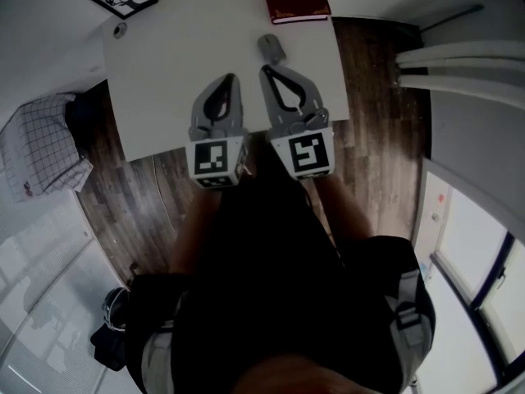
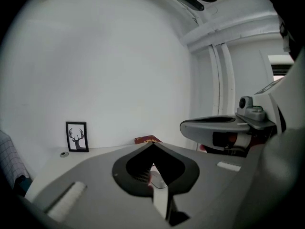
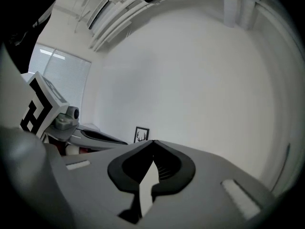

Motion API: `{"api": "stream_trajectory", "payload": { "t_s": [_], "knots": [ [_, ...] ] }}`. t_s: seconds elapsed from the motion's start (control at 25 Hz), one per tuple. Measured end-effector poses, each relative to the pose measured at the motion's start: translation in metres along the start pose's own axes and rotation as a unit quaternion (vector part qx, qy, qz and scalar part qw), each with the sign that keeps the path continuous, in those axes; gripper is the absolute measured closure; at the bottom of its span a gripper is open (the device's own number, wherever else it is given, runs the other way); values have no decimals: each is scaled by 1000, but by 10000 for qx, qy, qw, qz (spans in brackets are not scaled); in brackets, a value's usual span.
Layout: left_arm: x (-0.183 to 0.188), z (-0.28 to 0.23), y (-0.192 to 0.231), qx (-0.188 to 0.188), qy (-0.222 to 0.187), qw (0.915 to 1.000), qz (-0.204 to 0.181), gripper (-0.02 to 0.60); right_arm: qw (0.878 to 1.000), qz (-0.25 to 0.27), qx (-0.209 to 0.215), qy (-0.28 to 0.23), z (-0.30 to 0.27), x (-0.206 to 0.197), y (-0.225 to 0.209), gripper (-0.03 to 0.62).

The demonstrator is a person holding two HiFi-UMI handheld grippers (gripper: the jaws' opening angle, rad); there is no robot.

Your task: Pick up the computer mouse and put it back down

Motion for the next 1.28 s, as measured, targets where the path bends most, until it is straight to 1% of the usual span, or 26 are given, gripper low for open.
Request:
{"api": "stream_trajectory", "payload": {
  "t_s": [0.16,0.36,0.6,0.76,1.0,1.16,1.28],
  "knots": [
    [2,13,1,-125,-159,9998,23,581,9999,76,-118,-50,9,7,13,580],
    [9,35,0,-341,-341,9988,29,581,9991,167,-375,-142,24,20,33,580],
    [24,80,0,-493,-717,9962,-42,581,9963,450,-719,-137,49,33,59,580],
    [30,120,-3,-604,-1037,9928,-44,581,9923,623,-989,-408,79,46,86,580],
    [21,183,-5,-817,-1086,9907,94,581,9867,461,-1438,-605,130,64,130,580],
    [24,210,-10,-926,-1196,9881,283,581,9799,579,-1770,-716,162,79,142,580],
    [29,229,-24,-947,-1310,9865,254,581,9753,558,-1942,-896,193,88,147,580]
  ]
}}
Point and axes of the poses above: the fingertips, and each gripper's own axes: z backward along the fingers, y to its left, x out of its top, the point moved 3 cm from there along z, backward along the fingers
